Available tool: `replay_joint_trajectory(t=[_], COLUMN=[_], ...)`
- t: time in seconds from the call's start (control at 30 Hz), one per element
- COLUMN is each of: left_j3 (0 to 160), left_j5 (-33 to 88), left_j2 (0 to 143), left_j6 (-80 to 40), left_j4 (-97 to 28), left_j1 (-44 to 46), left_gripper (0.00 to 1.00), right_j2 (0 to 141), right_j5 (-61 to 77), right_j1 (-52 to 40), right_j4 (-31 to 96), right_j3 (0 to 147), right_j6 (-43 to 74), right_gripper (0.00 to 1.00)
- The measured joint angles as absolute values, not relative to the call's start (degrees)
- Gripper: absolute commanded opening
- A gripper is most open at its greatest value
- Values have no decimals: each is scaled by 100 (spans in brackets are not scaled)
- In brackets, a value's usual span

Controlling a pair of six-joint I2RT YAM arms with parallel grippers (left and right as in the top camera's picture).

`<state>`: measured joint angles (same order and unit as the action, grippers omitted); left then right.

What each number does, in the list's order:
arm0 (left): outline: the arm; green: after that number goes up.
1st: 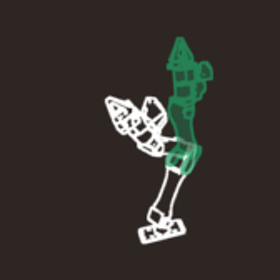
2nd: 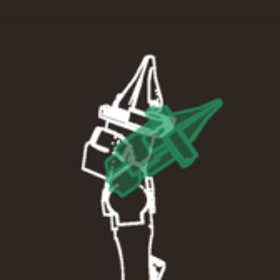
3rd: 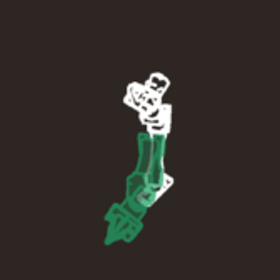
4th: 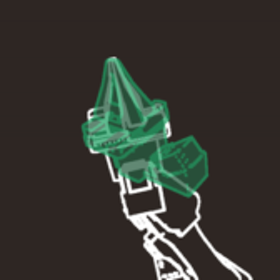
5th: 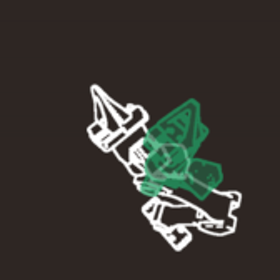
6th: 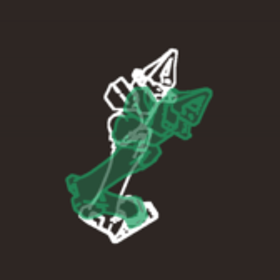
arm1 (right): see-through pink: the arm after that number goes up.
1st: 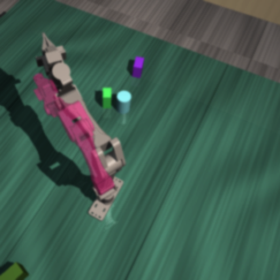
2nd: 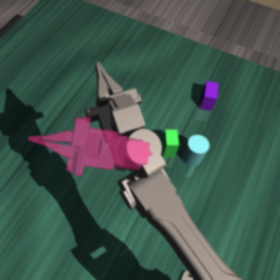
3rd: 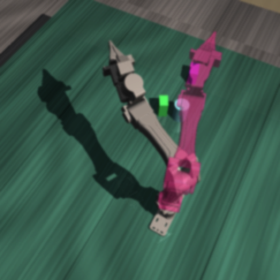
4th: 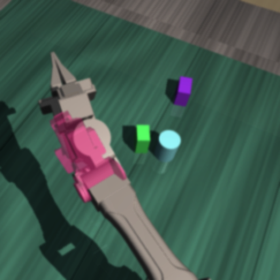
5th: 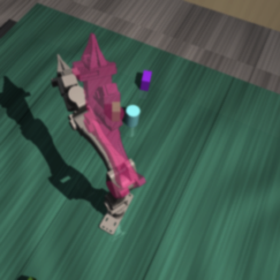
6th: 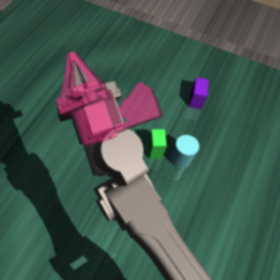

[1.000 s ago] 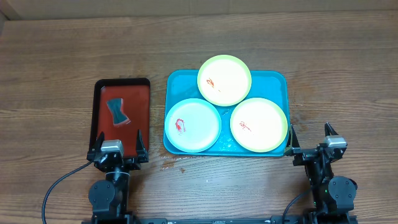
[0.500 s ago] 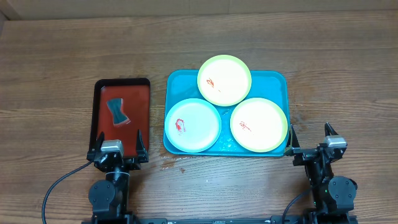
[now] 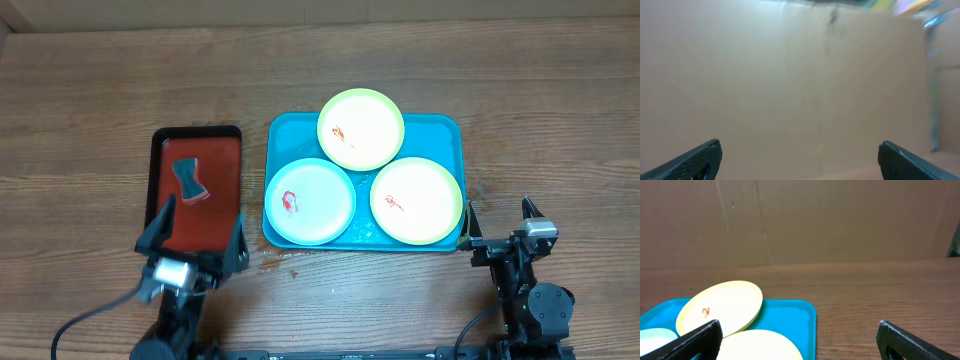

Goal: Clean dirty plates on tray and stack at the side
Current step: 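Move the left gripper down to the green sponge in the red water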

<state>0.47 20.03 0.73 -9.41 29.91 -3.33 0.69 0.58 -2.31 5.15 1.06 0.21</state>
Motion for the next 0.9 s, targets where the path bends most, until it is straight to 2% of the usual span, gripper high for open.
replay_joint_trajectory(t=[0.07, 0.17, 0.33, 0.5, 0.73, 0.9], left_j3=[51, 193, 1426, 3382, 4958, 6215], left_j5=[2211, 2397, 2047, 1452, 1573, 690], left_j2=[69, 71, 432, 2075, 4106, 5472], left_j6=[-1052, -1199, -1129, -611, -204, -545], left_j4=[3269, 3013, 729, -1406, -2217, -3898], left_j1=[-336, -336, -336, -336, -336, -336], left_gripper=[100, 100, 100, 100, 100, 100], right_j2=[69, 69, 69, 69, 69, 69], right_j5=[56, 58, 58, 58, 58, 58], right_j1=[-231, -231, -228, -231, -231, -231], right_j4=[515, 519, 513, 517, 517, 515], right_j3=[106, 106, 106, 106, 106, 106], right_j6=[23, 23, 21, 21, 23, 21], right_gripper=[100, 100, 100, 100, 100, 100])
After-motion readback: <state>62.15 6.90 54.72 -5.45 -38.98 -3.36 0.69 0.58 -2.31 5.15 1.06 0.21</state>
